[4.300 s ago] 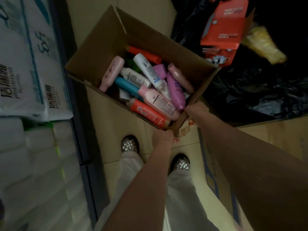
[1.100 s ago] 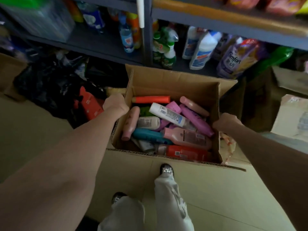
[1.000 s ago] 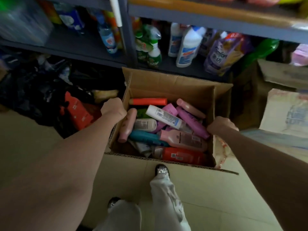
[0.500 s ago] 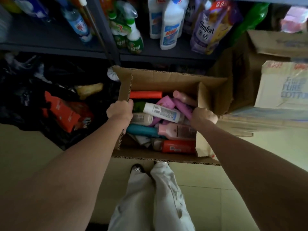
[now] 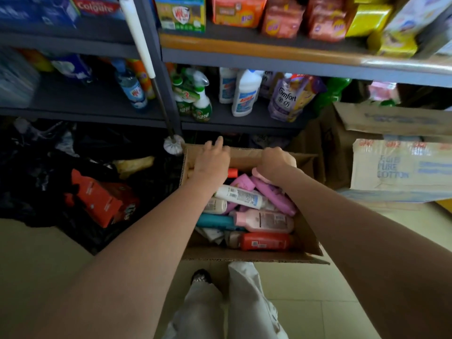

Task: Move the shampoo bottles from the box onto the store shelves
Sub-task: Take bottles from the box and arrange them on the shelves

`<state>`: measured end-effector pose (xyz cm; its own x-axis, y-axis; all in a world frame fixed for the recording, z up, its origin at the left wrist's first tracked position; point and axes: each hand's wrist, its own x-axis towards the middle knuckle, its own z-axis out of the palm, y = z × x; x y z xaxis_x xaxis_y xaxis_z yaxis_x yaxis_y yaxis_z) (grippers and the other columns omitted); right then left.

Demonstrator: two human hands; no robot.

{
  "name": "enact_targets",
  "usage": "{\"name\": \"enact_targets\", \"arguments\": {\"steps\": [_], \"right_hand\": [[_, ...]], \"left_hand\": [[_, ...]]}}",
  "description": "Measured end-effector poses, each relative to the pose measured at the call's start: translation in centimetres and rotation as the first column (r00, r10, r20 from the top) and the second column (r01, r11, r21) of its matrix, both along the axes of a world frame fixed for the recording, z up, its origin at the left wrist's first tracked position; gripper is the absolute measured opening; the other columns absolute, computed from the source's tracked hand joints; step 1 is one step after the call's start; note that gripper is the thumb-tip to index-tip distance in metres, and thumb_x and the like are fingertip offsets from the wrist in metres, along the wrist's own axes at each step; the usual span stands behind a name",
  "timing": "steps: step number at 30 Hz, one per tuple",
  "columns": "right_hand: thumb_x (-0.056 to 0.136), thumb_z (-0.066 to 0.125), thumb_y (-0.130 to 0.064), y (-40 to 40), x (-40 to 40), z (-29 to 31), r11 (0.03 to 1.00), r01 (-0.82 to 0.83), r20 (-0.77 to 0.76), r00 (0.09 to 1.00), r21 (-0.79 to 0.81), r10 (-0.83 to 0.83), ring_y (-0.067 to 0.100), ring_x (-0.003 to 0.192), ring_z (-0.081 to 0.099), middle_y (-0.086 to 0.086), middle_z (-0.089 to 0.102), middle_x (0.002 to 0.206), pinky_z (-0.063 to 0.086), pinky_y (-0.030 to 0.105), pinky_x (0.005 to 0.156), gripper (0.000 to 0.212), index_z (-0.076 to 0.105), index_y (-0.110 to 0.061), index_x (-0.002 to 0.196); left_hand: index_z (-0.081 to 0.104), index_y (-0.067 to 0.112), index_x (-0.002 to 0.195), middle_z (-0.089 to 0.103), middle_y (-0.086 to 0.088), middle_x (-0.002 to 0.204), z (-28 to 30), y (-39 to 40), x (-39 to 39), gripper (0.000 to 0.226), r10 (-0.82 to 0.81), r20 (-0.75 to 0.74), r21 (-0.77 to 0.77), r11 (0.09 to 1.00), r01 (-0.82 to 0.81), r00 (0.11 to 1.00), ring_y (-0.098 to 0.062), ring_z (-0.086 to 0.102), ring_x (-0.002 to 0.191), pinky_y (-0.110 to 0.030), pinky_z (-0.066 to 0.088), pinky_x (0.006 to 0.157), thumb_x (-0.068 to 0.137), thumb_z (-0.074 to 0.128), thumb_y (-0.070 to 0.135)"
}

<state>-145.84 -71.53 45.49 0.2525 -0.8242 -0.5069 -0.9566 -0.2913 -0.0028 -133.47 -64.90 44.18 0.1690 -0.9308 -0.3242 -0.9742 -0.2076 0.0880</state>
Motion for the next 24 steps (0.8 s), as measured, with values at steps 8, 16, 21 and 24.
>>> {"name": "enact_targets", "arguments": {"steps": [8,16,21,24], "right_hand": [[0.090,0.057,-0.028,-6.9,-2.0,-4.5,0.975,-0.190,-0.071,0.978,0.116,0.198,0.031,0.121,0.048,0.014,0.049,0.131,0.045,0.037,0.091,0.049,0.043,-0.006,0.131],[0.095,0.042,-0.019,-11.2,-3.9,-7.5,0.899,-0.396,-0.141,0.895,0.189,0.423,0.030,0.113,0.056,0.011,0.055,0.124,0.046,0.036,0.088,0.031,0.053,-0.009,0.122],[0.093,0.047,-0.010,-12.2,-3.4,-7.4,0.868,-0.460,-0.166,0.856,0.187,0.490,0.029,0.114,0.056,0.010,0.055,0.123,0.047,0.035,0.086,0.029,0.055,-0.009,0.120],[0.094,0.043,-0.008,-12.9,-2.1,-7.1,0.864,-0.471,-0.154,0.854,0.179,0.497,0.030,0.115,0.054,0.011,0.054,0.125,0.047,0.037,0.086,0.030,0.054,-0.008,0.122]], "left_hand": [[0.020,0.003,0.145,0.021,-0.016,0.152,-5.3,-6.2,-2.1,0.059,-0.091,0.100,0.061,0.994,0.085,0.991,-0.032,0.024,0.137,-0.039,0.021,0.113,0.092,0.045,0.006],[0.060,0.010,0.113,0.059,-0.007,0.118,-8.4,-10.6,-2.0,0.026,-0.140,0.129,0.262,0.960,0.102,0.982,-0.026,0.044,0.118,-0.035,0.041,0.089,0.092,0.046,0.005],[0.060,0.009,0.114,0.059,-0.009,0.118,-7.6,-12.1,-1.4,0.027,-0.154,0.110,0.294,0.949,0.116,0.982,-0.026,0.046,0.118,-0.035,0.043,0.084,0.091,0.049,0.002],[0.061,0.008,0.111,0.061,-0.010,0.115,-6.7,-12.8,-0.3,0.022,-0.179,0.143,0.275,0.952,0.135,0.973,-0.028,0.055,0.110,-0.035,0.045,0.078,0.091,0.052,0.005]]}}
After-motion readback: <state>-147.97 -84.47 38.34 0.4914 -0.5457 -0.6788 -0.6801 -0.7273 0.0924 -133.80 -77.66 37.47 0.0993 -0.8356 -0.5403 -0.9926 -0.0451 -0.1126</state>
